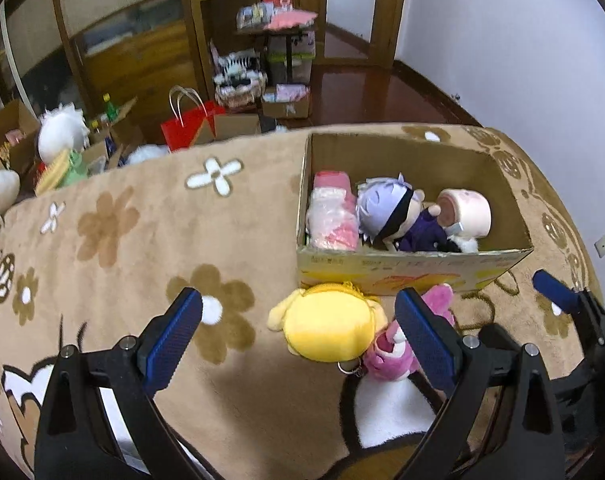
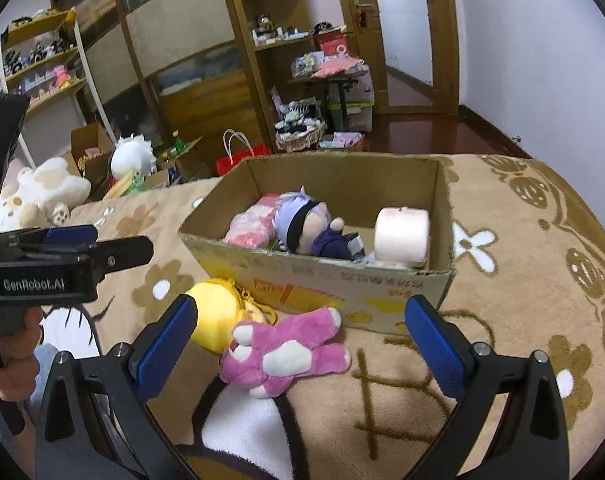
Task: Organize soft objects
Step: 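Lower both tools toward the yellow plush pouch and pink plush bear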
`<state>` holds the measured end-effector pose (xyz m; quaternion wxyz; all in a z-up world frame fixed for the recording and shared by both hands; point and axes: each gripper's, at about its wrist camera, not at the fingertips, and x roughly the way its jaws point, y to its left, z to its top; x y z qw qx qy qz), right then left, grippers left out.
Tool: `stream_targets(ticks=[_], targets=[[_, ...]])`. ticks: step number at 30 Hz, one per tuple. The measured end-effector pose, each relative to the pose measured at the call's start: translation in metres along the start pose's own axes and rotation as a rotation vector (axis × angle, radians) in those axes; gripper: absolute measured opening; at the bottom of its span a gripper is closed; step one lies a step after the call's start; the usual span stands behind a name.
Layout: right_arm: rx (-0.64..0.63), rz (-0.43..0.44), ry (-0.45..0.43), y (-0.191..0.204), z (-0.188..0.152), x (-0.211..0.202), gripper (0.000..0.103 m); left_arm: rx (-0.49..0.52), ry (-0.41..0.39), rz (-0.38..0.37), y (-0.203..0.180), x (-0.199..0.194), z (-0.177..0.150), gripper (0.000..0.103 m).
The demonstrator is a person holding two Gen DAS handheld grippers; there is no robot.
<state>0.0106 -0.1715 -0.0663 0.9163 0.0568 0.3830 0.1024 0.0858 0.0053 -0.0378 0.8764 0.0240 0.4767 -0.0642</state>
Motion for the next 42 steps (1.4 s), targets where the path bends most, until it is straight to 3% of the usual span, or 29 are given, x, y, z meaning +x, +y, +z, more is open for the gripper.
stream_targets(ticks=[16, 21, 42], targets=[[-0.063, 0.001, 0.141, 0.013, -0.014, 0.057, 0.103, -0.02, 0.134, -0.026, 0.0, 0.053, -0.004, 0.096], [-0.071, -0.001, 0.177, 0.014, -0.02, 0.069, 0.103, -0.052, 0.17, -0.072, 0.001, 0.064, -0.002, 0.096], [0.032, 0.047, 0.266, -0.001, -0.031, 0.103, 0.103, -0.029, 0.26, -0.084, -0.012, 0.11, -0.005, 0.096]])
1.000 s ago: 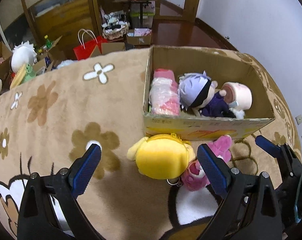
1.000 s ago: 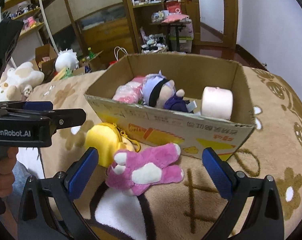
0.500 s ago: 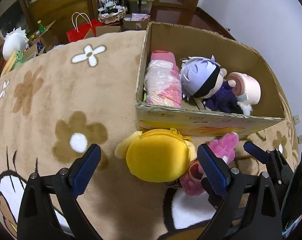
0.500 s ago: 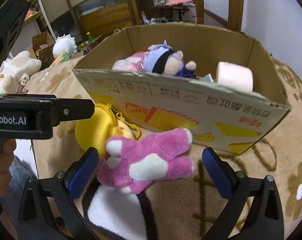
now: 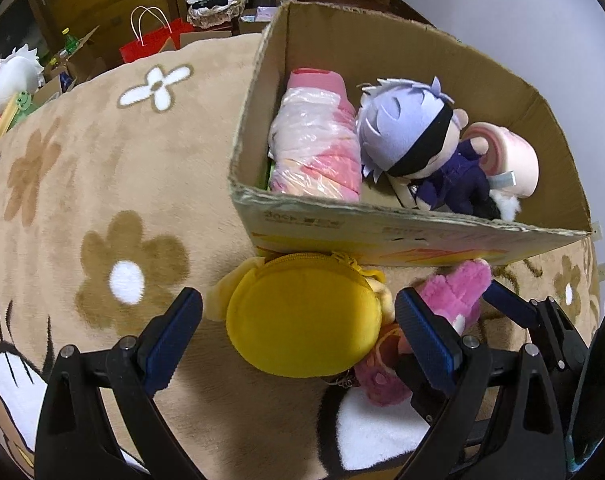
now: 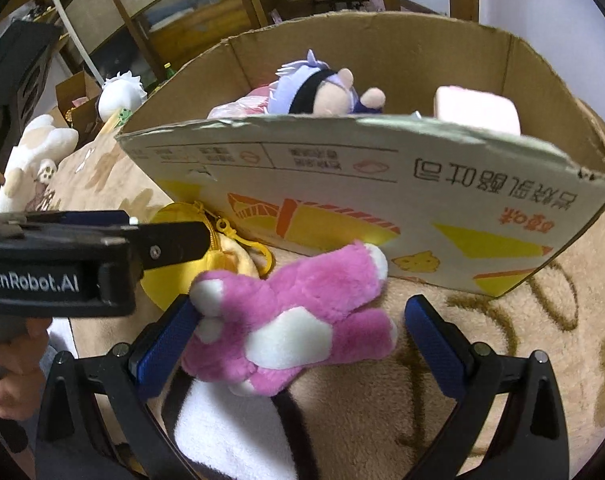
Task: Organize soft objects
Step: 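Lower both tools toward the yellow plush pouch and pink plush bear, then grasp the yellow plush pouch with left tool while right tool grasps pink plush bear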
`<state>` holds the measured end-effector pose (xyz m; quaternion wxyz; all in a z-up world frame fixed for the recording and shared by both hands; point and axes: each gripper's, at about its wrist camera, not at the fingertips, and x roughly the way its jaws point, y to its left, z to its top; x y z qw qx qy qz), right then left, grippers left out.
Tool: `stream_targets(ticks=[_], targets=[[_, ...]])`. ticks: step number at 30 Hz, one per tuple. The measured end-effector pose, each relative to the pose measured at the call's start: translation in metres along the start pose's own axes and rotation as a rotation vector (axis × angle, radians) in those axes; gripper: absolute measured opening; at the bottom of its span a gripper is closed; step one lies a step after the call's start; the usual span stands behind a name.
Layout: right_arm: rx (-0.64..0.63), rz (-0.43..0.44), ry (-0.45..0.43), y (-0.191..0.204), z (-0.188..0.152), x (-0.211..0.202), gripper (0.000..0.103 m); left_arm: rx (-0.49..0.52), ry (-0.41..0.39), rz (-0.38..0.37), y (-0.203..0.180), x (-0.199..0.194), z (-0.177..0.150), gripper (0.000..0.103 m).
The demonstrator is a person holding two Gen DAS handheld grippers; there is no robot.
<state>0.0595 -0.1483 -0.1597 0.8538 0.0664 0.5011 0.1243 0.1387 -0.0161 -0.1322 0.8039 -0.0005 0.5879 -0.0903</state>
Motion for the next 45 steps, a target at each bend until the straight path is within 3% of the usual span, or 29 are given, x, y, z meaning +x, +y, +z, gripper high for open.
stream_targets(ticks=[45], targets=[[0.053, 0.044, 0.023, -0.006, 0.003, 0.016, 0.103, -0.037, 0.076, 0.01, 0.011, 0.053, 0.002, 0.096]])
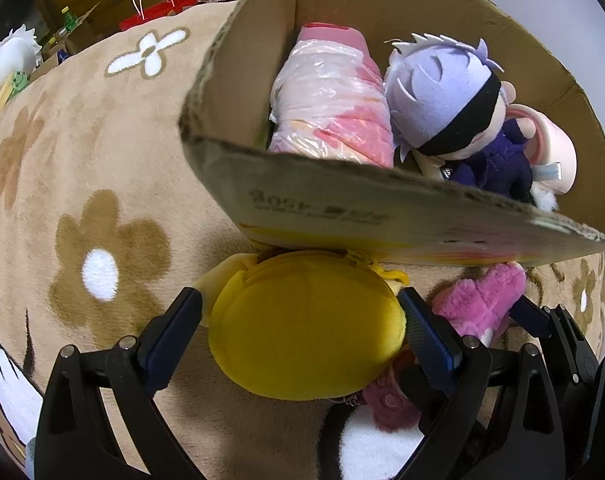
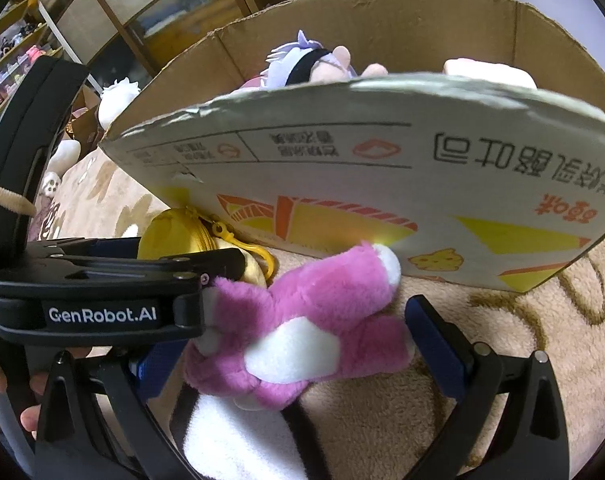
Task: Organize soft objects
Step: 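Grasp the yellow plush pouch with left tool while right tool grasps pink plush bear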
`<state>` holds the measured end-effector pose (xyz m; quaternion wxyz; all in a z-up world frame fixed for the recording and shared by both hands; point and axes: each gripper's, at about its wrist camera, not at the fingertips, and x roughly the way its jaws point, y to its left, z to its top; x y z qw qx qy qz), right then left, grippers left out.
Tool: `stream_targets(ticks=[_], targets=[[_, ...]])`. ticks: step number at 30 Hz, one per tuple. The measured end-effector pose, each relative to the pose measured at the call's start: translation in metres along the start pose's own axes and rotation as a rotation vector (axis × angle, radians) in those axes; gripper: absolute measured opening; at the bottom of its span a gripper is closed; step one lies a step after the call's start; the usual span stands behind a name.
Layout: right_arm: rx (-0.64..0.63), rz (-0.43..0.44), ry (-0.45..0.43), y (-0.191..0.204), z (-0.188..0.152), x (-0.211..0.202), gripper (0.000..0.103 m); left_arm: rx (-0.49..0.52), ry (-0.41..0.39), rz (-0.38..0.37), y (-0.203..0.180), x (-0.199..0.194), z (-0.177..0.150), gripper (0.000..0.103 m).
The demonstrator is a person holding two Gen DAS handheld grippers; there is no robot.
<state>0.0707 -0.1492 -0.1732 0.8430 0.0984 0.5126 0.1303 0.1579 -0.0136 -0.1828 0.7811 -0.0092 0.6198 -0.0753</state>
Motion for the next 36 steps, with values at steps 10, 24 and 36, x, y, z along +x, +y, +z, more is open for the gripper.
stream_targets(ticks=[10, 24, 36], targets=[[-0.004, 0.01, 0.013, -0.002, 0.001, 0.004, 0.103, -0.004, -0.004, -0.014, 0.006, 0.002, -0.009, 0.093], [-0.022, -0.008, 0.003, 0.004, -0.006, -0.003, 0.101, 0.001, -0.016, -0.011, 0.002, -0.001, -0.023, 0.082], [0.042, -0.009, -0.012, -0.005, -0.012, -0.016, 0.101, 0.001, -0.059, 0.032, 0.01, -0.019, -0.033, 0.082]])
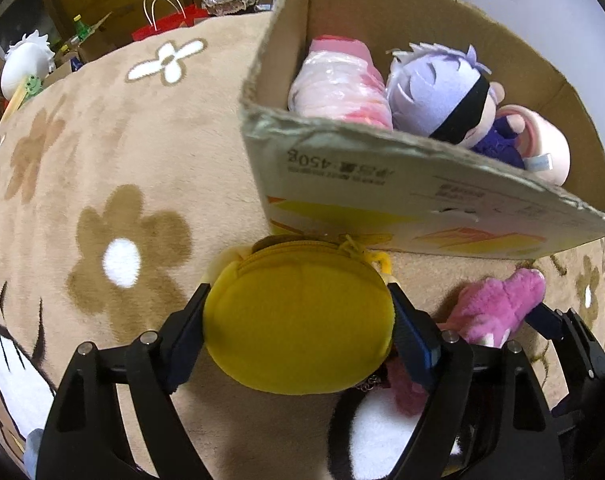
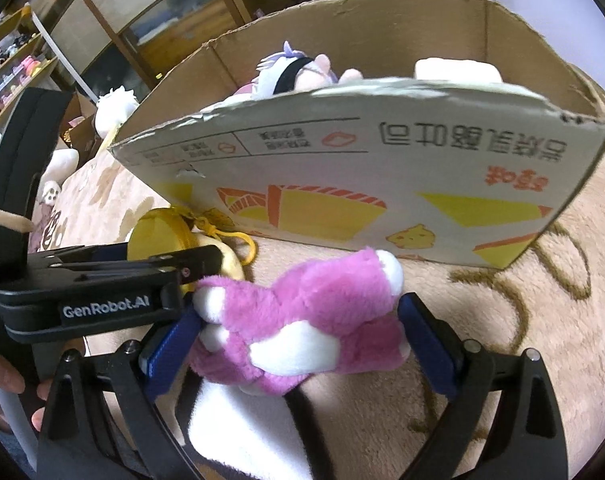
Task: Organize soft objects
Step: 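Grasp the yellow plush pouch with left tool while right tool grasps pink plush bear, then lift the yellow pouch and pink bear with both tools over the box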
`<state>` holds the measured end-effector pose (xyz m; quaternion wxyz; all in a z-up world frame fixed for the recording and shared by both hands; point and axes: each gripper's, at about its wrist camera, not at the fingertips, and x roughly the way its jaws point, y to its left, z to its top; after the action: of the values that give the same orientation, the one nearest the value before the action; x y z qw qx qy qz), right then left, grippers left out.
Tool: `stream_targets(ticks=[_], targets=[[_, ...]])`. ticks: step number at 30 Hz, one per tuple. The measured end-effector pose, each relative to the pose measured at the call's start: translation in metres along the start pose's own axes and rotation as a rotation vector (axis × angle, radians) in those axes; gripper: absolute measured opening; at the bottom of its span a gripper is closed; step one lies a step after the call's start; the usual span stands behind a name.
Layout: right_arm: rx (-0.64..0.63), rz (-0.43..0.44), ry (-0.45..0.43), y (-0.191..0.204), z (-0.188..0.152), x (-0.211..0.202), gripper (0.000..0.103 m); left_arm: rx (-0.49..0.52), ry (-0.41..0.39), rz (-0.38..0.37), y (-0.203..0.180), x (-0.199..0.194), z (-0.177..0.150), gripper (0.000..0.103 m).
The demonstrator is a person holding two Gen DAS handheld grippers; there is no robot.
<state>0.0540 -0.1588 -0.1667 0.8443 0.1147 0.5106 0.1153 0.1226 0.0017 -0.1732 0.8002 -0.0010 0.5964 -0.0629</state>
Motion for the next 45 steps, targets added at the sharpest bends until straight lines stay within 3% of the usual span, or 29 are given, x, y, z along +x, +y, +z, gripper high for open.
stream_targets(ticks=[7, 13, 16, 17, 18, 21, 32, 45], targets=[[0.012, -0.057, -0.037, -0.006, -0.004, -0.016, 0.1, -0.031, -0.063, -0.004, 0.009, -0.026, -0.003, 0.082], [0.024, -0.08, -0.08, -0.009, -0.007, -0.035, 0.091, -0.059, -0.131, 0.012, 0.011, -0.048, -0.002, 0.082], [0.018, -0.07, -0.072, -0.011, -0.008, -0.036, 0.078, -0.06, -0.157, 0.006, 0.008, -0.061, -0.004, 0.082], [0.015, -0.065, -0.067, -0.012, -0.008, -0.035, 0.057, -0.058, -0.168, 0.011, 0.006, -0.066, -0.006, 0.082], [0.013, -0.044, -0.063, -0.014, -0.006, -0.035, 0.028, -0.054, -0.177, 0.017, 0.005, -0.07, -0.008, 0.082], [-0.04, -0.049, -0.08, 0.0, -0.005, -0.038, 0.019, -0.038, -0.199, 0.033, 0.003, -0.083, -0.013, 0.082], [-0.068, -0.063, -0.112, 0.007, -0.007, -0.052, 0.014, 0.021, -0.276, 0.084, 0.002, -0.112, -0.027, 0.082], [-0.04, -0.017, -0.232, 0.011, -0.011, -0.1, 0.013, 0.01, -0.376, 0.051, 0.004, -0.14, -0.038, 0.082]])
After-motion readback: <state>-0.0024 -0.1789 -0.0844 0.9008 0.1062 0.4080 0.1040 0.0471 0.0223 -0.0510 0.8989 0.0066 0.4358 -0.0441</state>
